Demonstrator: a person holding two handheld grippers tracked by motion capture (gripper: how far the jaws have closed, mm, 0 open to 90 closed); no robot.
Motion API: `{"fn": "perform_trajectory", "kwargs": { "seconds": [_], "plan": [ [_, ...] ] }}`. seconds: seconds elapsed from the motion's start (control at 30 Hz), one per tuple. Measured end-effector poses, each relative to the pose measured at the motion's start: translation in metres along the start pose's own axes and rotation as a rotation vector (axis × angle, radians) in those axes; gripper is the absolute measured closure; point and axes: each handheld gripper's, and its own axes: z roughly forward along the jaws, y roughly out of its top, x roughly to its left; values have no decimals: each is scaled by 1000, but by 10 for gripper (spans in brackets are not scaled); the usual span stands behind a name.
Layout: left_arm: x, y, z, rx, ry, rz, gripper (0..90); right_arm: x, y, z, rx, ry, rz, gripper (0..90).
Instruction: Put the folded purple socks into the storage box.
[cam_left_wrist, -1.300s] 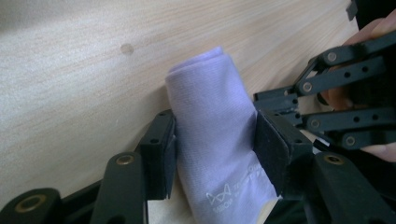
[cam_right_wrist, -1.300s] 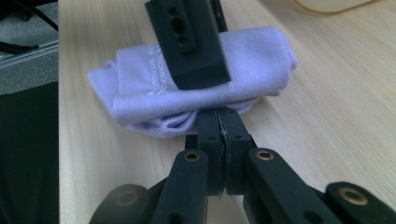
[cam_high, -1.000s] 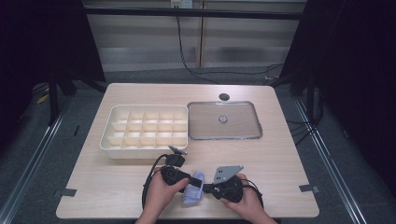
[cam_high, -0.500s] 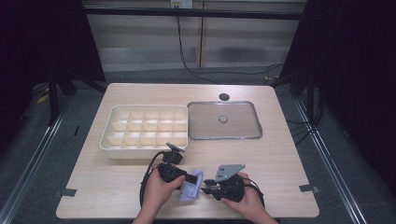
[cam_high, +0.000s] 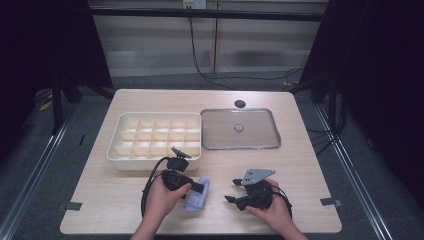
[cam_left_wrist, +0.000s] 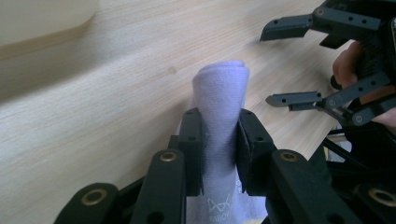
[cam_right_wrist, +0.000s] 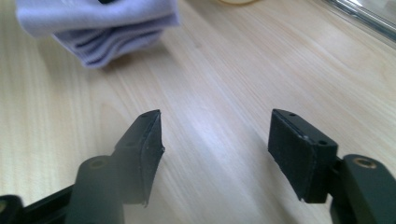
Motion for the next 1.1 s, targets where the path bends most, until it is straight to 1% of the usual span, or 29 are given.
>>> {"fn": "perform_trajectory", "kwargs": {
  "seconds": [0.03, 0.07, 0.1, 0.17, 0.2, 0.23, 0.27, 0.33, 0.37, 0.4, 0.47, 0.5, 0.53, 0.57, 0.63, 0.67, 0.7, 0.73, 0.77, 0.8, 0.87, 0.9, 0.93, 1.0, 1.03, 1.1],
  "plan": [
    [0, 0, -1, -2, 7, 0, 742, -1, 0, 0, 3, -11, 1, 319],
    [0, 1, -2, -10, 12, -8, 742, -2, 0, -1, 8, -12, 1, 311],
    [0, 2, -4, -3, 19, 1, 742, -4, -1, -2, 5, -19, 4, 302],
    [0, 3, -6, 7, 21, 11, 742, -8, -2, -4, -4, -28, 17, 293],
    [0, 4, -6, 3, 22, 4, 741, -9, -2, -4, -5, -30, 31, 281],
    [0, 5, -7, 7, 26, 10, 741, -11, -2, -5, -6, -35, 39, 267],
    [-1, 5, -7, 1, 29, 1, 741, -12, -3, -5, -2, -35, 47, 254],
    [-1, 7, -8, 11, 35, 8, 741, -13, -4, -5, 11, -35, 57, 239],
    [-2, 8, -9, 9, 37, 7, 741, -14, -5, -4, 14, -41, 49, 237],
    [-2, 8, -10, 16, 43, 18, 741, -14, -6, -3, 22, -40, 46, 222],
    [-2, 10, -12, 12, 43, 14, 741, -15, -7, -3, 26, -53, 37, 205],
    [-2, 10, -13, 14, 44, 15, 741, -15, -7, -4, 25, -51, 41, 203],
    [-2, 11, -15, 19, 52, 24, 741, -16, -7, -4, 22, -51, 42, 198],
    [-2, 11, -15, 10, 55, 14, 740, -17, -7, -5, 21, -57, 44, 196],
    [0, 13, -17, 24, 60, 23, 741, -19, -8, -5, 24, -55, 43, 191],
    [0, 13, -17, 13, 61, 8, 740, -20, -9, -6, 27, -60, 39, 189],
    [1, 13, -18, 26, 63, 20, 740, -20, -9, -5, 27, -54, 45, 184],
    [1, 13, -18, 19, 65, 8, 740, -20, -10, -5, 32, -53, 51, 171],
    [2, 14, -19, 27, 67, 17, 740, -21, -10, -5, 35, -52, 46, 161],
    [2, 14, -18, 18, 69, 6, 740, -21, -10, -5, 36, -50, 42, 160],
    [3, 15, -20, 27, 75, 12, 740, -21, -11, -5, 37, -45, 28, 150],
    [3, 15, -21, 34, 75, 13, 740, -21, -11, -5, 35, -44, 26, 150],
    [2, 15, -22, 27, 76, 5, 740, -21, -12, -5, 31, -44, 23, 147],
    [2, 16, -24, 33, 73, 15, 740, -21, -13, -5, 32, -47, 25, 145],
    [1, 17, -24, 26, 83, 11, 740, -21, -13, -5, 31, -50, 24, 145],
    [0, 18, -26, 30, 81, 9, 740, -20, -13, -5, 35, -54, 23, 141]
  ]
}}
